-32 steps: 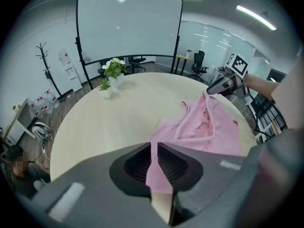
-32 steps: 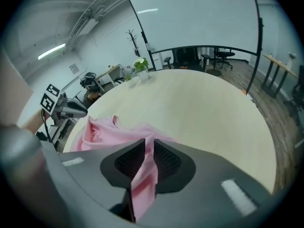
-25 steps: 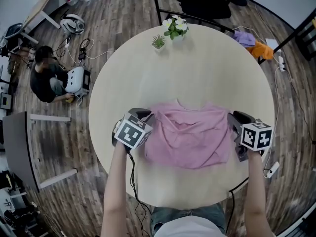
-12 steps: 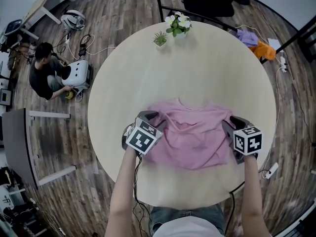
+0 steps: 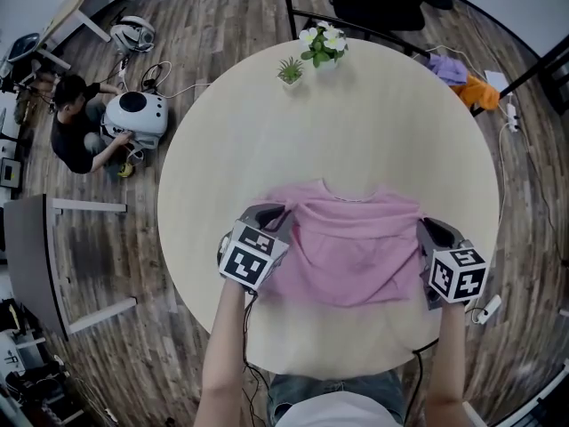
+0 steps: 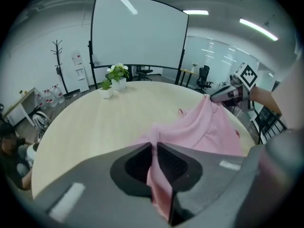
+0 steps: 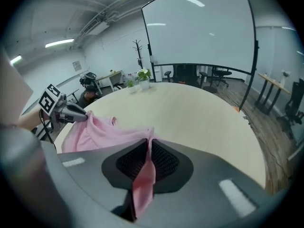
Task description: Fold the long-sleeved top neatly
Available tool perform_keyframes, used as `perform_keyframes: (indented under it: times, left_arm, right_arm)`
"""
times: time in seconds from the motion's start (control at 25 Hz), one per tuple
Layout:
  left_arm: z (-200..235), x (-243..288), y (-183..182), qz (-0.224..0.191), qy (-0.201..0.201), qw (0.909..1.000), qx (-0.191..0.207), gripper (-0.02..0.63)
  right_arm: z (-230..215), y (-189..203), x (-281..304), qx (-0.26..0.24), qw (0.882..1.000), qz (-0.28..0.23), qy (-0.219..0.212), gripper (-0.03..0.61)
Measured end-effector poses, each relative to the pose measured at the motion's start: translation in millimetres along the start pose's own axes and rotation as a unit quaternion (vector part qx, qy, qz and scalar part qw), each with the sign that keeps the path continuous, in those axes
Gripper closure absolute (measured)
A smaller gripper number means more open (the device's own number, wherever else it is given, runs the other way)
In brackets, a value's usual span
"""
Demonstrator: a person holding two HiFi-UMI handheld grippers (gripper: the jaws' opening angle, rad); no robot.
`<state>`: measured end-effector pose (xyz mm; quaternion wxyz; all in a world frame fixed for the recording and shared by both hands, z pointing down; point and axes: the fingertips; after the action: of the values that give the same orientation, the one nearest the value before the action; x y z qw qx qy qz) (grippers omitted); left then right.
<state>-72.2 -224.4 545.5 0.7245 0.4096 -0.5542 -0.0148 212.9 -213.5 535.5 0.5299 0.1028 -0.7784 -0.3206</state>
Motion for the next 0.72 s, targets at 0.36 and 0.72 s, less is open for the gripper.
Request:
perform_keyframes:
  times: [0.36,0.72]
  left_arm:
    - [22,15,-4,0.000,-0.002,0.9980,-0.064,0.574]
    - [30,44,17,0.028,-0.013,0.9960,-0.084,0.568]
  right_arm:
    - [-24,8,30,0.004,0.999,0.022,0.041,0.515]
    - [-34,24,61,-0.018,0.996,0.064,0.066,0.502]
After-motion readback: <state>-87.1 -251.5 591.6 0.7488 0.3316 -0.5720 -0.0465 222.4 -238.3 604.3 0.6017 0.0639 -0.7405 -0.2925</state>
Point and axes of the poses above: the fingertips, and each gripper's own axes: x forward along the fingers, z to its left, y out of its underside, and after that the axes turned 4 degrees about -y, right-handed
